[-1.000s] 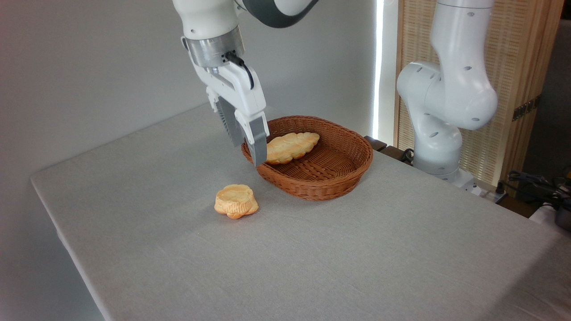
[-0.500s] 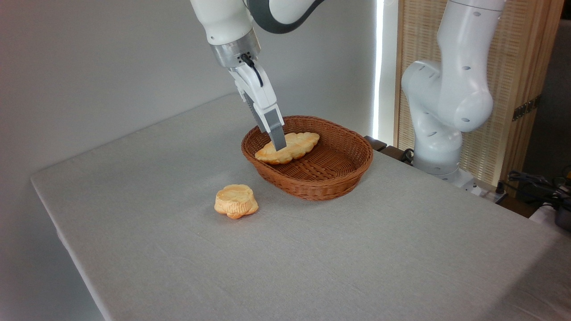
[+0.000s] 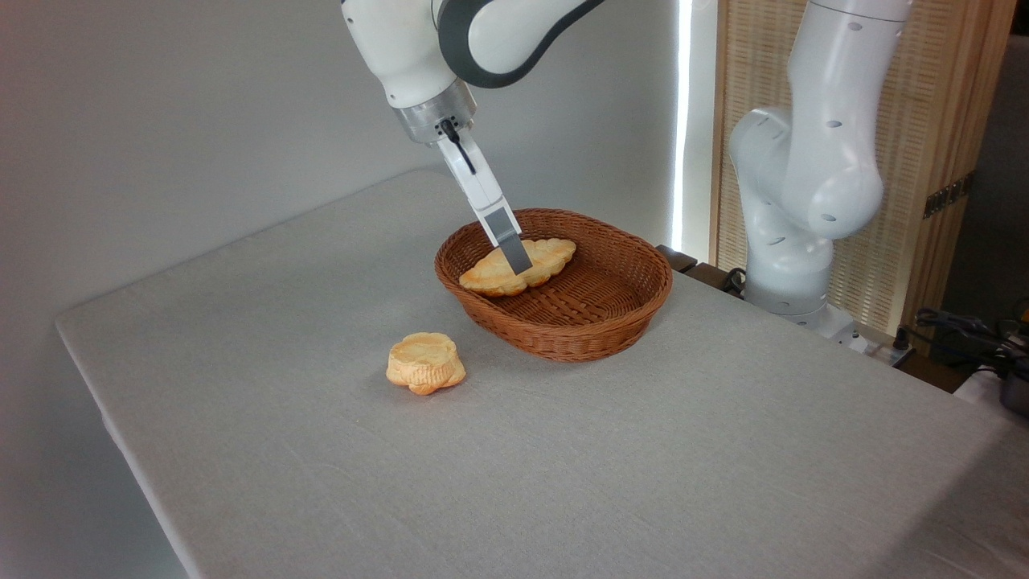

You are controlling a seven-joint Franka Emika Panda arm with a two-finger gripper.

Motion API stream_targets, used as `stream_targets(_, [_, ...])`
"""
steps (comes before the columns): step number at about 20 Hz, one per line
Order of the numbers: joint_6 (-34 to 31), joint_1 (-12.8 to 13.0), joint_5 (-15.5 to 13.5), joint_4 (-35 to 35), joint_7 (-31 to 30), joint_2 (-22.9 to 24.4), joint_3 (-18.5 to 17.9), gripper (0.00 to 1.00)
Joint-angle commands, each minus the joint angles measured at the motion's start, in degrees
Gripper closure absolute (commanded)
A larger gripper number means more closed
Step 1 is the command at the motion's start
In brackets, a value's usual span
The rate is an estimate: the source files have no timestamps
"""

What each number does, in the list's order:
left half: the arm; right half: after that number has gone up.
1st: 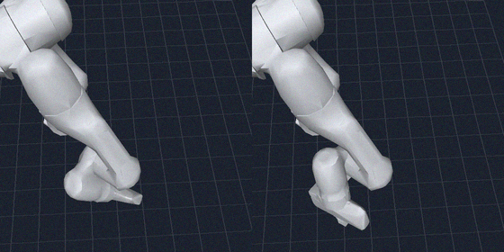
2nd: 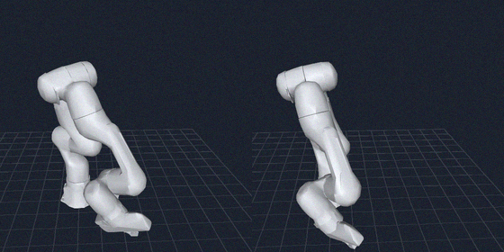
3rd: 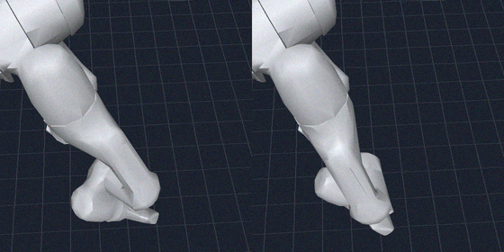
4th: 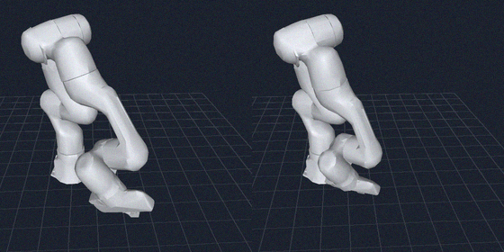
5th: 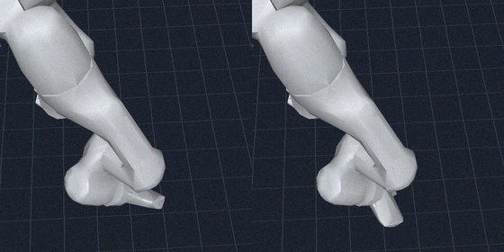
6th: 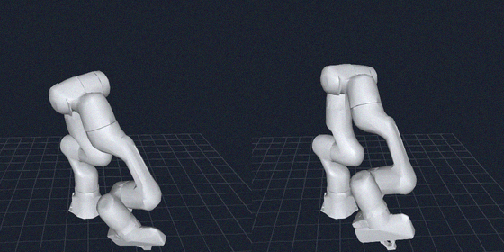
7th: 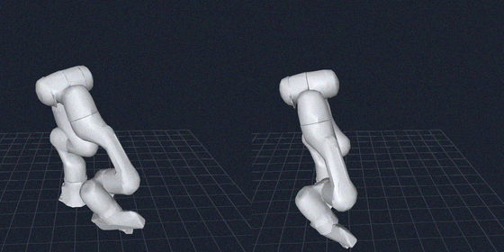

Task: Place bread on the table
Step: 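Lower the gripper fingers onto the flat pastry and close on it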

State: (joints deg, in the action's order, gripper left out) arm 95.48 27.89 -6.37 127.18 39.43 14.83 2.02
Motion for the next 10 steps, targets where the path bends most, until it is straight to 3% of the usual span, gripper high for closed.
stream_targets(1, [-1.0,0.41,-0.75,-0.35,-0.93,-1.64,1.75,0.0])
stream_targets(10, [0.94,0.41,-0.84,-0.53,-3.04,-4.1,4.75,0.0])
